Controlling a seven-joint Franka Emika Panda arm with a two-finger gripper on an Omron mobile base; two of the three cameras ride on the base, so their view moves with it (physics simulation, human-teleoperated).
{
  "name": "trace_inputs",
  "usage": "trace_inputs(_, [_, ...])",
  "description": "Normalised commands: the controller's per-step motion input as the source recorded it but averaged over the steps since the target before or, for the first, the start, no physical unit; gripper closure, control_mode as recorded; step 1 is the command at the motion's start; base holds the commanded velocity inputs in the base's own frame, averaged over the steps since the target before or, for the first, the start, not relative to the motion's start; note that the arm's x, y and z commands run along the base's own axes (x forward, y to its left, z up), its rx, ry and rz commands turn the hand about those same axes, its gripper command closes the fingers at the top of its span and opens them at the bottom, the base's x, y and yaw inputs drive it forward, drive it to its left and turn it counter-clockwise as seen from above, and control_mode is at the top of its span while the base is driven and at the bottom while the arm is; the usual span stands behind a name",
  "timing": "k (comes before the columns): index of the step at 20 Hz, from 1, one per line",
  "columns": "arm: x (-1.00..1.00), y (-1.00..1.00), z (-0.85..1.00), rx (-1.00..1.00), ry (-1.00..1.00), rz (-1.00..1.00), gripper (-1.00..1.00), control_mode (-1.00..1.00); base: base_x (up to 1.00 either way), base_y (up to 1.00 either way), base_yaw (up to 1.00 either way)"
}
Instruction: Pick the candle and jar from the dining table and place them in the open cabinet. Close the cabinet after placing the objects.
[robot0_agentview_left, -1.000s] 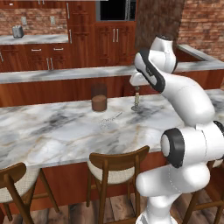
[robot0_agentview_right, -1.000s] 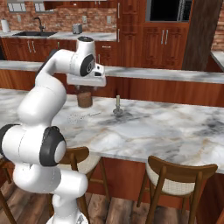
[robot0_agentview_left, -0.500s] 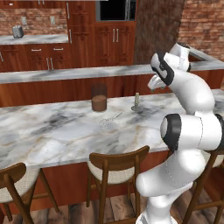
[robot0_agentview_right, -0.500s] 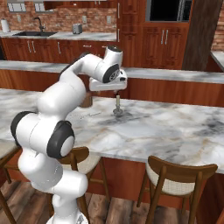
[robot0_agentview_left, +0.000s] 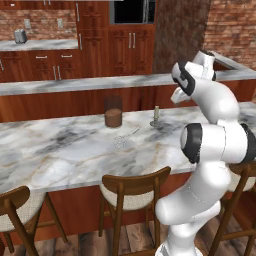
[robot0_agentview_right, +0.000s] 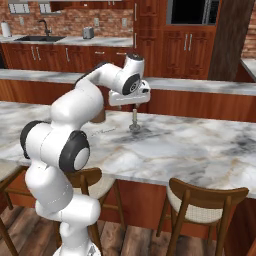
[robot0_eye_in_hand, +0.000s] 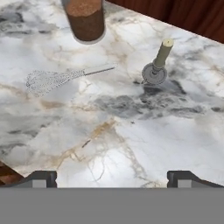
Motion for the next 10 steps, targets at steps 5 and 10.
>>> trace_inputs(5, [0.54,0.06,-0.3,-0.05,0.02,-0.2,-1.0,-1.0,0.0,0.0,0.0])
trace_inputs(10, [0.38,0.0,-0.22,0.0,0.0,-0.23,-1.0,-1.0,0.0,0.0,0.0])
